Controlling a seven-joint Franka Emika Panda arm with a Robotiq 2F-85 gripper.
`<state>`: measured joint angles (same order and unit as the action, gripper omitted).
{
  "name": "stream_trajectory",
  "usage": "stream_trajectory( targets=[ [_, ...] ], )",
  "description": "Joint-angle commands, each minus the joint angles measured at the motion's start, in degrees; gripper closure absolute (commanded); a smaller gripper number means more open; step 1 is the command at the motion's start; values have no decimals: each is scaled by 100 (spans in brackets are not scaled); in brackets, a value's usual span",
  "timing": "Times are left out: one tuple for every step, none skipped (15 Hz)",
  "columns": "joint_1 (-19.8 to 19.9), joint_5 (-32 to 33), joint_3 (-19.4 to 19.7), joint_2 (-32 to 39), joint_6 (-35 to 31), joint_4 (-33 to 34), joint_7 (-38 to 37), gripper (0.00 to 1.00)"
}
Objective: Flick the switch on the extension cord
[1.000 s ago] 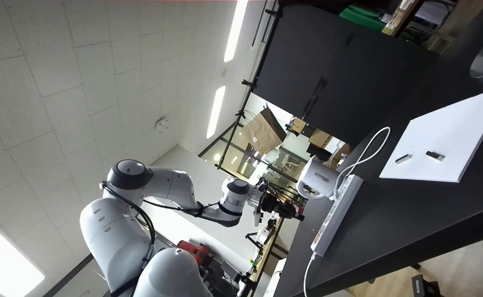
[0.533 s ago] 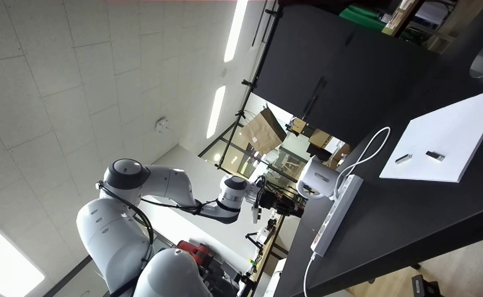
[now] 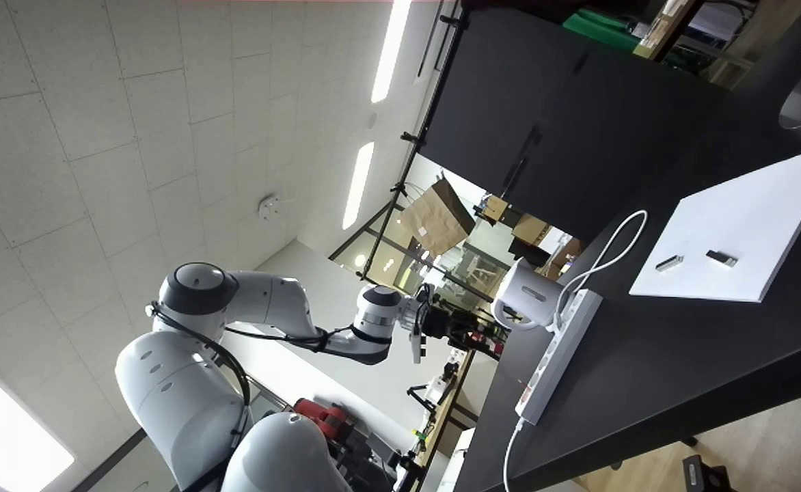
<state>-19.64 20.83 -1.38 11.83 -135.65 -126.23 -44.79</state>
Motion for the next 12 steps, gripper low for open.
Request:
stream_trajectory(
  targets=[
    [173,83,-183,-29,104,7,-8,4],
    [184,95,-206,-47,169,8,8,0],
    [186,95,-217,-52,190,8,21,0],
    [187,95,-222,-52,194,7,31,0],
    [188,96,-223,-52,196,6,38,0],
    [189,96,-224,-52,199,6,42,0],
    [191,96,-224,-52,200,6,45,0],
    [192,96,-224,-52,201,6,47,0],
    [192,96,-224,-52,202,6,48,0],
    [192,96,-224,-52,203,6,49,0],
    [193,96,-224,-52,204,5,50,0],
    [193,96,-225,-52,204,5,50,0]
  ],
)
